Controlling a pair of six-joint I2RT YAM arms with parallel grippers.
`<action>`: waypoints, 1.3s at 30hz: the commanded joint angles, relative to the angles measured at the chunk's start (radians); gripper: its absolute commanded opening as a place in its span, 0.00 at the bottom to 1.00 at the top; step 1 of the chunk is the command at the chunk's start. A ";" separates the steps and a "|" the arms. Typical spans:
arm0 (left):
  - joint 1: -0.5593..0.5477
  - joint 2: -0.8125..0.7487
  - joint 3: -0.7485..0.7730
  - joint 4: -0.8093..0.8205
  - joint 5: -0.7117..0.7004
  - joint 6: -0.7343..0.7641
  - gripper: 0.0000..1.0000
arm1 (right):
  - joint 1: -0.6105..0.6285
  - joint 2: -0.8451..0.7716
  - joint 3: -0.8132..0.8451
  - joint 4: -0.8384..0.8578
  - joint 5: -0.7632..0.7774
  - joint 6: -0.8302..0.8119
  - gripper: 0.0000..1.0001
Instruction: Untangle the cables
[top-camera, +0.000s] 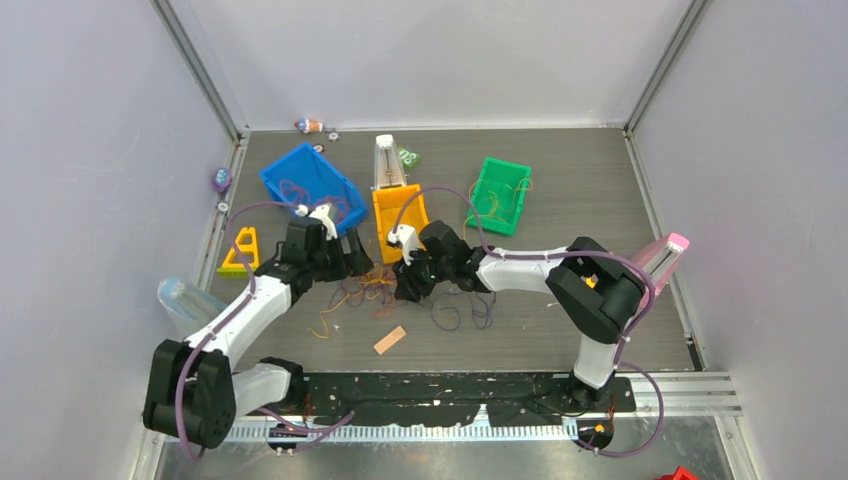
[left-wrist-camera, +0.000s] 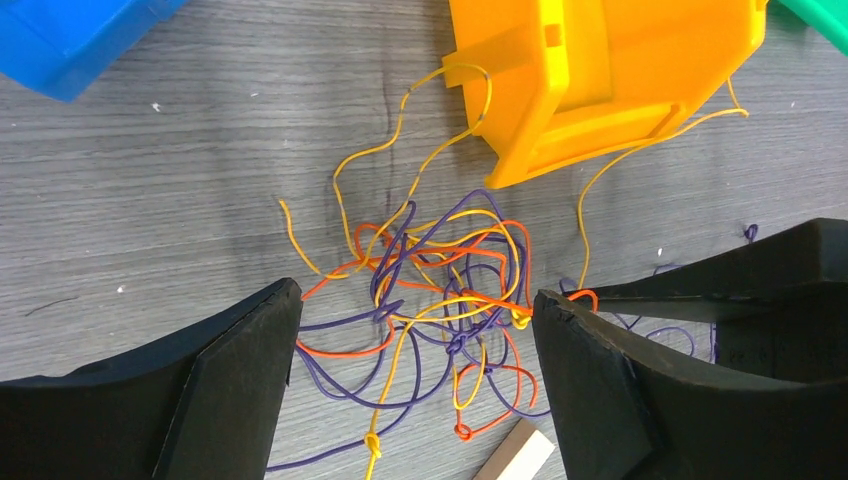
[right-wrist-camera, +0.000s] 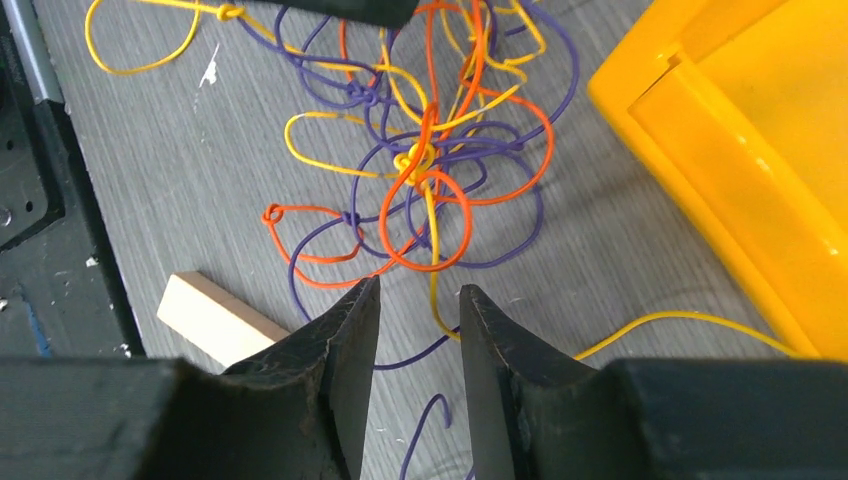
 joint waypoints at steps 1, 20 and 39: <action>0.009 0.034 0.032 0.061 0.037 0.013 0.86 | 0.007 -0.002 0.015 0.118 0.054 -0.003 0.40; 0.009 0.209 0.077 0.060 0.052 0.101 0.62 | 0.007 -0.019 -0.016 0.162 0.057 0.005 0.05; 0.009 0.224 0.056 0.113 0.061 0.111 0.00 | 0.008 0.024 0.007 0.156 0.074 0.003 0.09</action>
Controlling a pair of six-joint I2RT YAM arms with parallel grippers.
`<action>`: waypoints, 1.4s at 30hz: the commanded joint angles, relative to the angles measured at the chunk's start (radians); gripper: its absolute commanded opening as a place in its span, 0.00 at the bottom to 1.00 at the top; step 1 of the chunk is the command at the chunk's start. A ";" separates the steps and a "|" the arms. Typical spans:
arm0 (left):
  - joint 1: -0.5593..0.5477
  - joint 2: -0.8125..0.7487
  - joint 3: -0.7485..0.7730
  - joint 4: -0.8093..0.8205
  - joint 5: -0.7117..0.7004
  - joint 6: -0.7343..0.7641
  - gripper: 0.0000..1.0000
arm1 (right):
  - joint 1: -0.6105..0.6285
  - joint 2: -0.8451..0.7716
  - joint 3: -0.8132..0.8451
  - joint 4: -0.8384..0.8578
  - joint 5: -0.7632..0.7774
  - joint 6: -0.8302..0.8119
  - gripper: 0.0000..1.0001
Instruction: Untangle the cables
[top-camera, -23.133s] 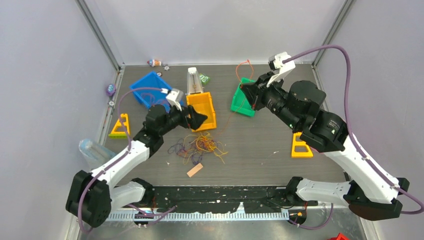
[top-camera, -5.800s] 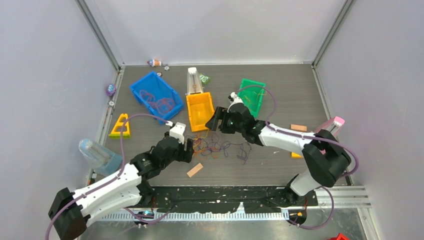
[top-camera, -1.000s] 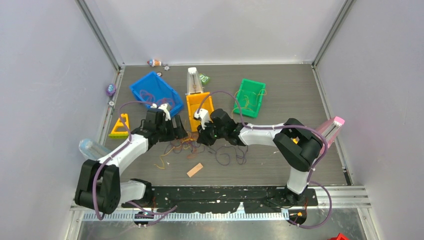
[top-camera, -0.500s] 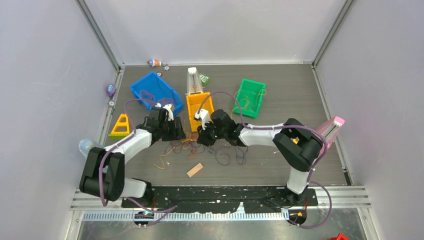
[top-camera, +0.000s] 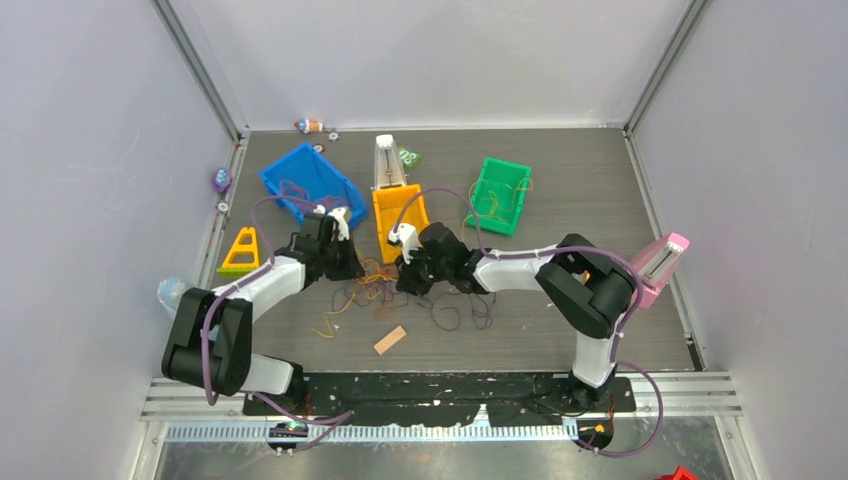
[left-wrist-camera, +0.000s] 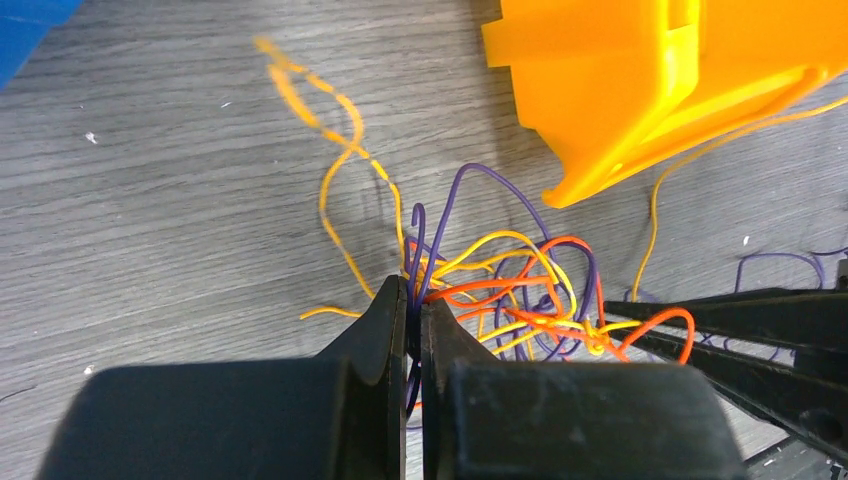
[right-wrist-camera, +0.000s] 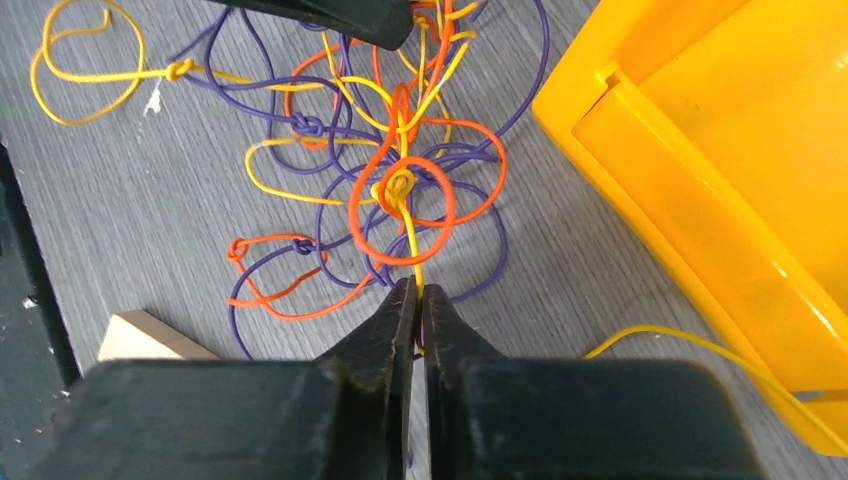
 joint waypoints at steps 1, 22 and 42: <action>0.005 -0.056 0.007 0.048 -0.007 0.009 0.00 | 0.005 -0.037 0.004 0.049 0.022 0.006 0.07; 0.208 -0.544 -0.292 0.097 -0.179 -0.227 0.00 | -0.472 -0.805 -0.314 -0.352 0.470 0.348 0.05; 0.301 -0.906 -0.278 -0.166 -0.369 -0.285 0.00 | -0.583 -0.776 0.067 -0.452 0.463 0.415 0.05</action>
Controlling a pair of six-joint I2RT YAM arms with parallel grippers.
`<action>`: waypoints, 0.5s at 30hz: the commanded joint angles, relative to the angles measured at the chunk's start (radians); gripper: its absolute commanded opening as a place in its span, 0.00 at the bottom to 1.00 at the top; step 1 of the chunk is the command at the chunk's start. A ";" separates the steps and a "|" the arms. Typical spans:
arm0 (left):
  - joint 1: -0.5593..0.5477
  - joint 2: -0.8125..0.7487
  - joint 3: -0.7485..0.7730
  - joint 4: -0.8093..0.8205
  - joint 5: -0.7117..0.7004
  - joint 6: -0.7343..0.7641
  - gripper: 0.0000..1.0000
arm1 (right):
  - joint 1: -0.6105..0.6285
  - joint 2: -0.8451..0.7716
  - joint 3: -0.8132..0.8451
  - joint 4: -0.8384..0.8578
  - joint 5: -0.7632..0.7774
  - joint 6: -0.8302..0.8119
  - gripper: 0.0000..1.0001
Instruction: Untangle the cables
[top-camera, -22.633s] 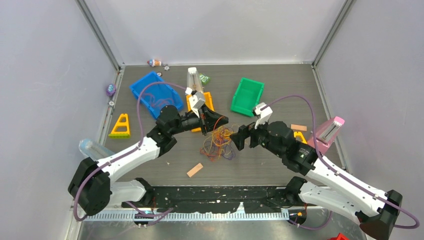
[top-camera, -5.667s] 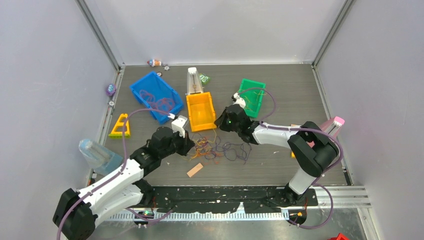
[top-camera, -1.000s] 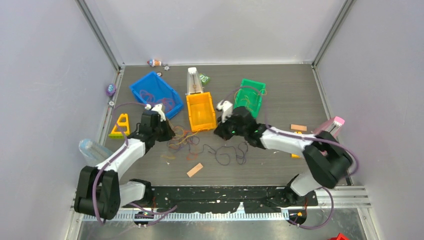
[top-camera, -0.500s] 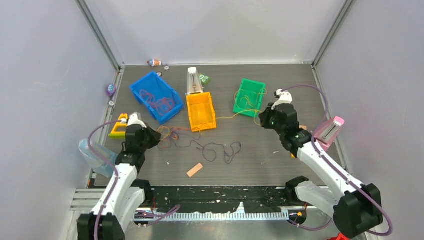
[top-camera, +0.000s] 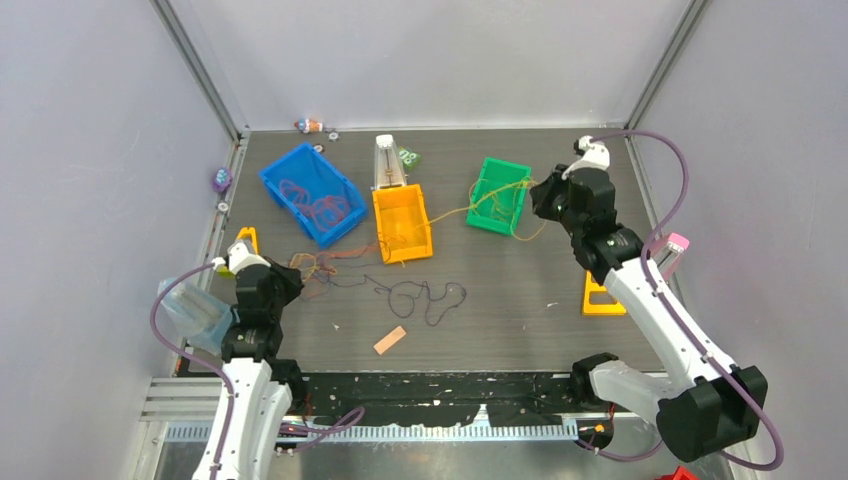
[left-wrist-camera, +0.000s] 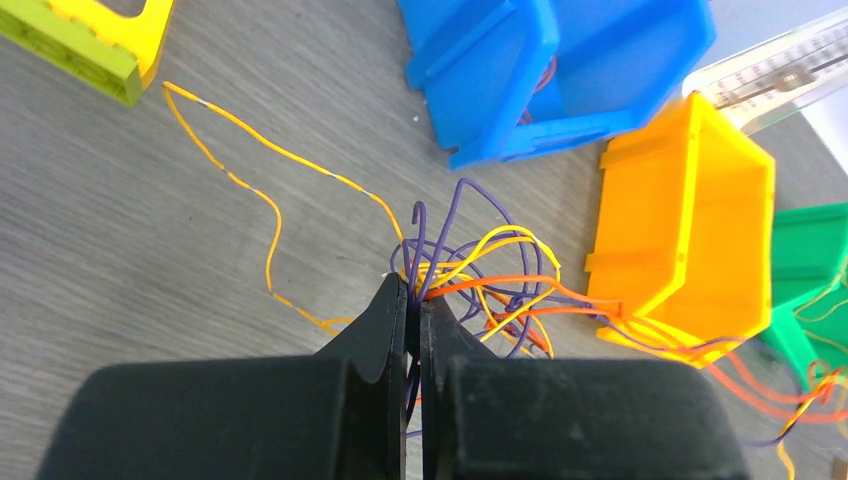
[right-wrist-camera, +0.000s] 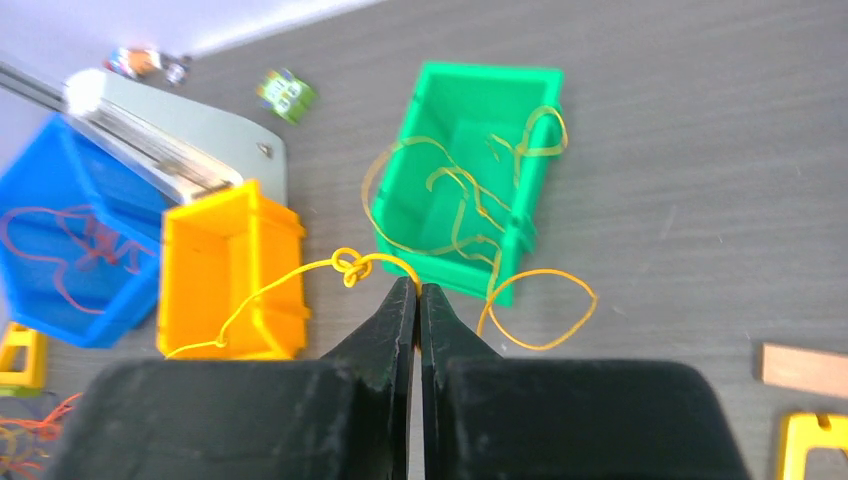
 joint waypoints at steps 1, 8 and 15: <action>0.006 -0.007 0.037 -0.055 -0.071 0.012 0.00 | -0.008 0.040 0.180 0.011 -0.010 0.022 0.05; 0.010 0.007 -0.004 -0.071 -0.110 -0.047 0.00 | -0.102 0.105 0.369 -0.048 0.038 0.100 0.05; 0.014 -0.001 -0.036 -0.077 -0.150 -0.099 0.00 | -0.137 0.157 0.438 0.007 -0.079 0.143 0.05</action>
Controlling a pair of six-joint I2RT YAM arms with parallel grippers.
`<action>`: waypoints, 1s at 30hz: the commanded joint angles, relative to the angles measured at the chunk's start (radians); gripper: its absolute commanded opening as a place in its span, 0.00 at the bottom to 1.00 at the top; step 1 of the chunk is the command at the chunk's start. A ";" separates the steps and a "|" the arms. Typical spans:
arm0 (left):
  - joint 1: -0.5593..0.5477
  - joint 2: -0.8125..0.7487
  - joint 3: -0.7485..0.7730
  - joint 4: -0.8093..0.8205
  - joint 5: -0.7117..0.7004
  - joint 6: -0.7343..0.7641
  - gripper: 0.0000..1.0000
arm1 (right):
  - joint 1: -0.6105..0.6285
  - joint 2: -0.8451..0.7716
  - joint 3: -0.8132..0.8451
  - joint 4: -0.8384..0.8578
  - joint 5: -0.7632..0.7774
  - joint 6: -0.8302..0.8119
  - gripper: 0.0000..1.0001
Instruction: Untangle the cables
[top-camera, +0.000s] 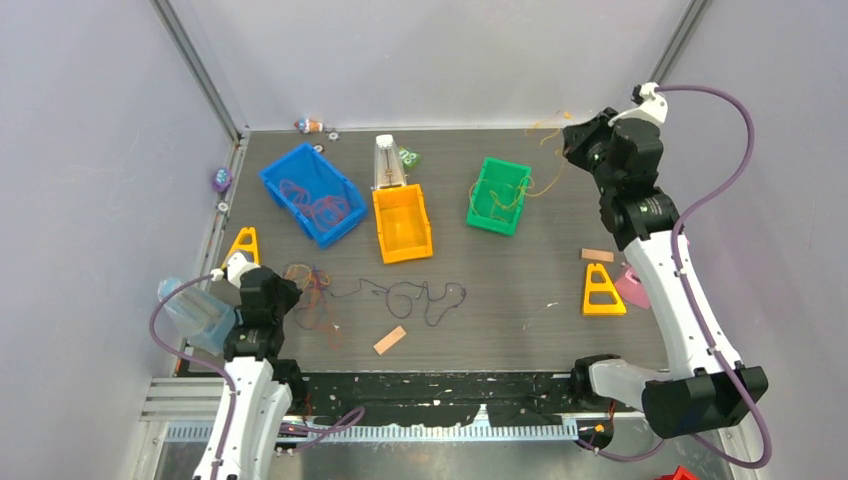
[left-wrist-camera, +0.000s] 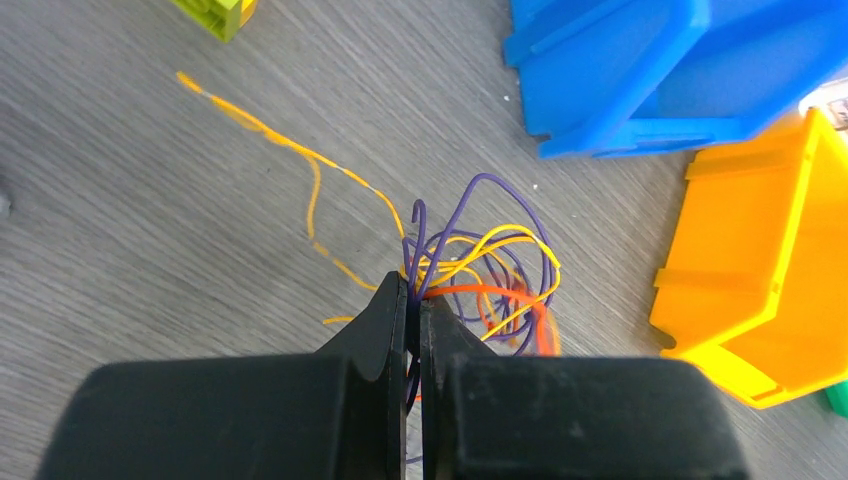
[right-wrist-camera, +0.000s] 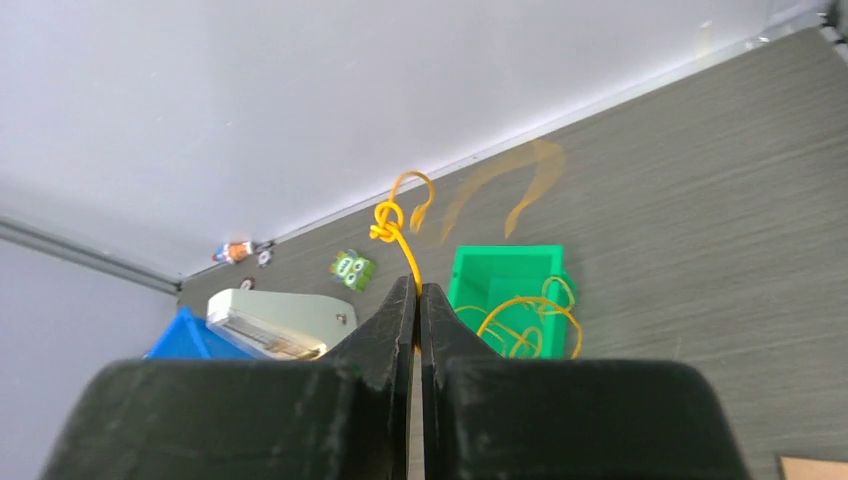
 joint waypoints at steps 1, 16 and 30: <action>0.008 -0.016 -0.011 0.011 -0.057 -0.042 0.00 | -0.002 0.054 0.077 0.040 -0.088 0.036 0.05; -0.014 -0.025 0.091 0.075 0.183 0.129 0.00 | -0.002 0.298 0.156 0.064 -0.310 0.047 0.05; -0.082 0.006 0.141 0.079 0.223 0.160 0.00 | 0.013 0.539 0.146 0.079 -0.329 0.059 0.05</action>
